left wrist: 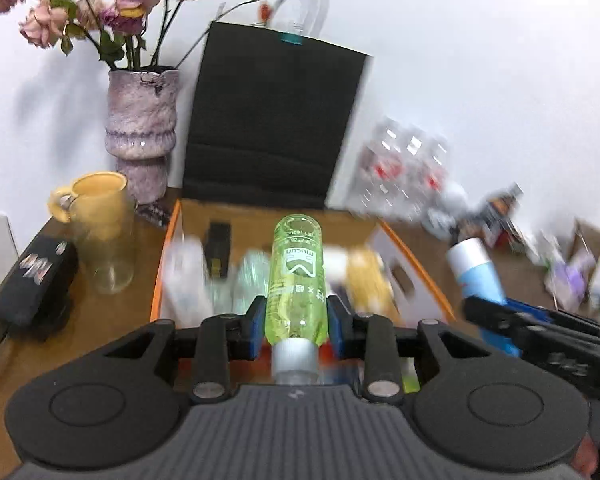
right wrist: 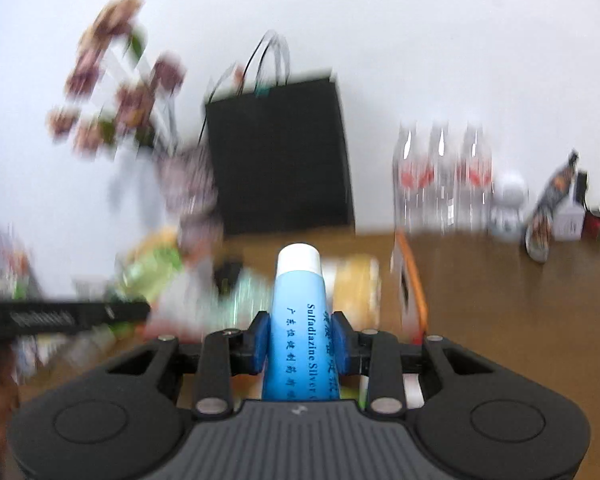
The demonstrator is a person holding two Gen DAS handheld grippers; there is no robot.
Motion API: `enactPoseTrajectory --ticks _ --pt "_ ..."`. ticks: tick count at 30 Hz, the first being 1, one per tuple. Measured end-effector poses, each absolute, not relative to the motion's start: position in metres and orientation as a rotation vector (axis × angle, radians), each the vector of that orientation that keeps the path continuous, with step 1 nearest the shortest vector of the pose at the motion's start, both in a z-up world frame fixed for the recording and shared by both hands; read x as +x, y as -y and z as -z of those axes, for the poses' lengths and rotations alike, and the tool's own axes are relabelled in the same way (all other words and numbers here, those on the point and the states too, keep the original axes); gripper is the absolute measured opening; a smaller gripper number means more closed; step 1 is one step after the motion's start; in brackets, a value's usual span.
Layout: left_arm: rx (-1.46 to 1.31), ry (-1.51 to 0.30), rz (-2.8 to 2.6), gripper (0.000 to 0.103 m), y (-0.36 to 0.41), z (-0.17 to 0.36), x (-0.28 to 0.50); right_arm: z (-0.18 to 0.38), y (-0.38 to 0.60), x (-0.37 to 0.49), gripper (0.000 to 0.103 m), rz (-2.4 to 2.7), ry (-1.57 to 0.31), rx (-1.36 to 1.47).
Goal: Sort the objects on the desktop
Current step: 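Carry the green bottle and blue tube into the box and release both, then move both tools back over the remaining objects on the desk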
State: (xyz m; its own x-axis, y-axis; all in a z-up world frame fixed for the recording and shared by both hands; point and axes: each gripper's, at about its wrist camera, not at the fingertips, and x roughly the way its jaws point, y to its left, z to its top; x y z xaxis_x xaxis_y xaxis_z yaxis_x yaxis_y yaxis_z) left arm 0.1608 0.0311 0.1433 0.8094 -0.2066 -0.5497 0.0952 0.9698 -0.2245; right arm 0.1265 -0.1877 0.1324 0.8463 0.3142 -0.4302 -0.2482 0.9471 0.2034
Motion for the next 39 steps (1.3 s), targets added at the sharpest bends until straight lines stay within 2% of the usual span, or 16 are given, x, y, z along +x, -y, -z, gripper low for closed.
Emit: enactPoseTrajectory --ticks 3,7,17,19,20,22,24,30,32,36,39 --pt "-0.233 -0.662 0.144 0.032 -0.031 -0.125 0.221 -0.144 0.185 0.181 0.031 -0.295 -0.478 0.197" --pt "-0.260 -0.757 0.105 0.031 -0.023 -0.089 0.275 -0.117 0.169 0.249 0.031 -0.291 -0.589 0.216" --pt "-0.297 -0.727 0.107 0.034 -0.045 -0.100 0.285 -0.066 0.130 0.338 0.034 -0.287 -0.787 0.317" --pt "-0.305 -0.720 0.107 0.041 -0.049 -0.102 0.286 -0.058 0.132 0.347 0.040 -0.286 -0.841 0.391" --pt "-0.308 -0.717 0.108 0.055 -0.052 -0.104 0.287 -0.055 0.135 0.348 0.042 -0.291 -0.851 0.425" --pt "-0.316 -0.710 0.109 0.072 -0.056 -0.106 0.288 -0.055 0.139 0.347 0.051 -0.307 -0.857 0.464" --pt "-0.314 -0.693 0.114 0.074 -0.060 -0.113 0.285 -0.062 0.141 0.341 0.056 -0.327 -0.848 0.456" --pt "-0.229 -0.709 0.043 0.097 -0.056 -0.123 0.268 -0.090 0.143 0.309 0.065 -0.287 -0.821 0.266" --pt "-0.233 -0.763 0.052 0.103 -0.055 -0.117 0.264 -0.096 0.144 0.292 0.075 -0.281 -0.822 0.193" --pt "-0.251 -0.845 0.082 0.103 -0.053 -0.105 0.253 -0.095 0.153 0.266 0.088 -0.225 -0.841 0.102" --pt "-0.205 -0.867 0.051 0.103 -0.048 -0.107 0.238 -0.098 0.166 0.254 0.088 -0.210 -0.876 0.105"
